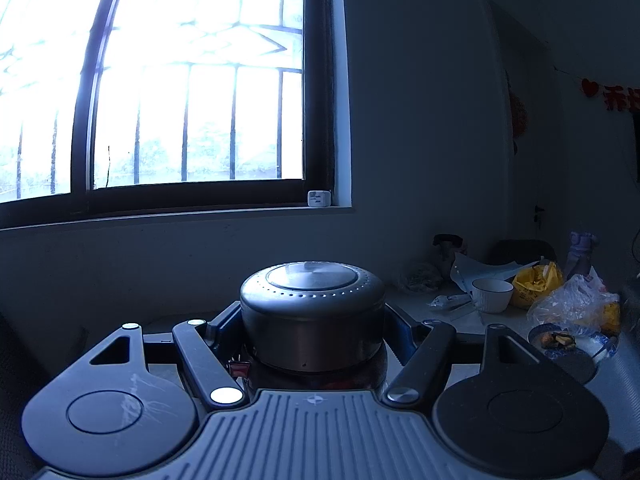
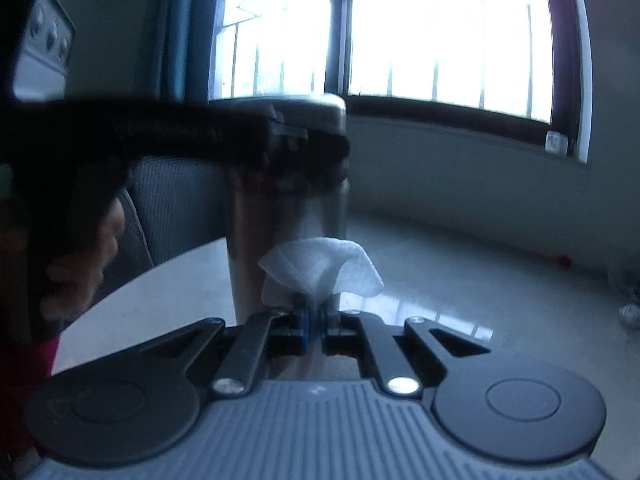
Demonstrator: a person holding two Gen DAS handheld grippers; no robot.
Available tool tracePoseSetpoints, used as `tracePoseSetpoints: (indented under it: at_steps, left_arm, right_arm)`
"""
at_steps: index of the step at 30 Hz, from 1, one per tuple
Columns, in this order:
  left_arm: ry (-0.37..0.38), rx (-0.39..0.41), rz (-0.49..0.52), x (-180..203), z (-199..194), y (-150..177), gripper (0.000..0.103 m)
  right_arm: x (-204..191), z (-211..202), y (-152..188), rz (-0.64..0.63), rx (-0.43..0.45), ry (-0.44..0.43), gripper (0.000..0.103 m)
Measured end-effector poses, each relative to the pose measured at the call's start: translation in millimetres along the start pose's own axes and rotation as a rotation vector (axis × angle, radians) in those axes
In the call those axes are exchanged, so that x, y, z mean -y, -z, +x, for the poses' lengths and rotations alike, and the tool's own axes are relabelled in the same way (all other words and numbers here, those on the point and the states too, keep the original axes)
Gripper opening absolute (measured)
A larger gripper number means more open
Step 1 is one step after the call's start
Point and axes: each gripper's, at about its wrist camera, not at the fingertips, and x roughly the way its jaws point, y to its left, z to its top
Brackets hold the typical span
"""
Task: Clean container
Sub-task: 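Sweep the tissue along the thermos bottom edge with the right gripper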
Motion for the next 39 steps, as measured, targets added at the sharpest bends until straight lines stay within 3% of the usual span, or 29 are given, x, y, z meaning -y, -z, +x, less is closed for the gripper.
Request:
tracePoseSetpoints:
  at_steps: [12,19,24,39]
  left_arm:
    - [0.001,0.001,0.008,0.9,-1.2,0.1,0.073]
    - [0.000,0.000,0.006,1.8,-1.2,-0.4,0.073]
    - [0.002,0.000,0.007,1.7,-1.2,-0.6,0.073]
    - [0.001,0.000,0.009,3.4,0.0,-1.7,0.073]
  right_arm:
    - [-8.0,37.7,49.5,0.032,-0.198,-0.031,0.005]
    - [-6.4,51.2,55.5,0.034,-0.246,-0.039,0.005]
    - [-8.2,38.8,45.4,0.032,-0.206,-0.029,0.005]
    - [-14.6,-28.3,-17.3,0.017,0.067,0.009,0.005]
